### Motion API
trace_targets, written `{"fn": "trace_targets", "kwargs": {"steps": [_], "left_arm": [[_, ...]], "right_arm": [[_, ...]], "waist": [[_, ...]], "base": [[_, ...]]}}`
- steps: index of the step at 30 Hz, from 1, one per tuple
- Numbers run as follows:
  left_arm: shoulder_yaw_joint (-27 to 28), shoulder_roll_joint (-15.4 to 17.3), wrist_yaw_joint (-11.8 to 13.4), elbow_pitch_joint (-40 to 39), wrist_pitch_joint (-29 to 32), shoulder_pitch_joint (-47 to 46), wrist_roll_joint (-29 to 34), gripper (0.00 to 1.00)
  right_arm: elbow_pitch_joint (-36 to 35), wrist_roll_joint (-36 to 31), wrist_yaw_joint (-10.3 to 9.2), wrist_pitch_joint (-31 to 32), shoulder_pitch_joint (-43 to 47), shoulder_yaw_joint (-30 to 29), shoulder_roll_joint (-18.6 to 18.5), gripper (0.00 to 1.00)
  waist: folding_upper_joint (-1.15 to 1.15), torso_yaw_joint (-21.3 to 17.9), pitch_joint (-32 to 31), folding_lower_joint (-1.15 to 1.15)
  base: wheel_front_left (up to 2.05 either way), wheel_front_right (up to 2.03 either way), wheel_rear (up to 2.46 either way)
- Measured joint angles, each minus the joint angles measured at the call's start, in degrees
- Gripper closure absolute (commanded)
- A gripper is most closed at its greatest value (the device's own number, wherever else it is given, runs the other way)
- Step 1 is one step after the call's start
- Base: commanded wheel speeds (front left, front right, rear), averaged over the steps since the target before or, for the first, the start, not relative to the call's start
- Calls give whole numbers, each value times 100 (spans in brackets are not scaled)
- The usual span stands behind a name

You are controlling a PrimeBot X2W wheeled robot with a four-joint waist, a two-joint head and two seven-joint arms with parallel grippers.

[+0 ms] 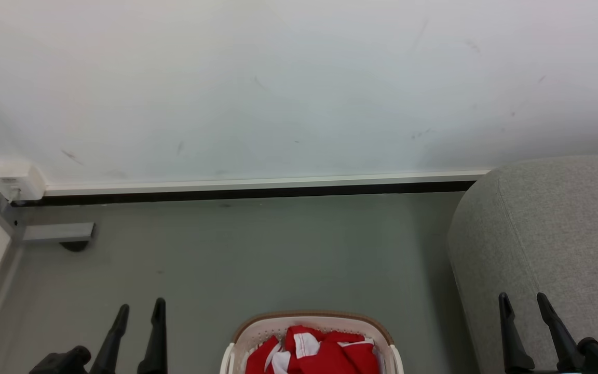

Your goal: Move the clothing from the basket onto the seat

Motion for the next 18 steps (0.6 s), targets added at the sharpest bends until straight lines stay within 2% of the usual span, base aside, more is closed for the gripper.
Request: {"fn": "trace_targets", "kwargs": {"steps": [18], "left_arm": [[97,8,-9,-102,-201,65,771,0]], "right_arm": [[37,-559,0,-201,47,-132,-11,0]], "waist": [[0,-14,39,0]], "base": [[0,0,0]]}}
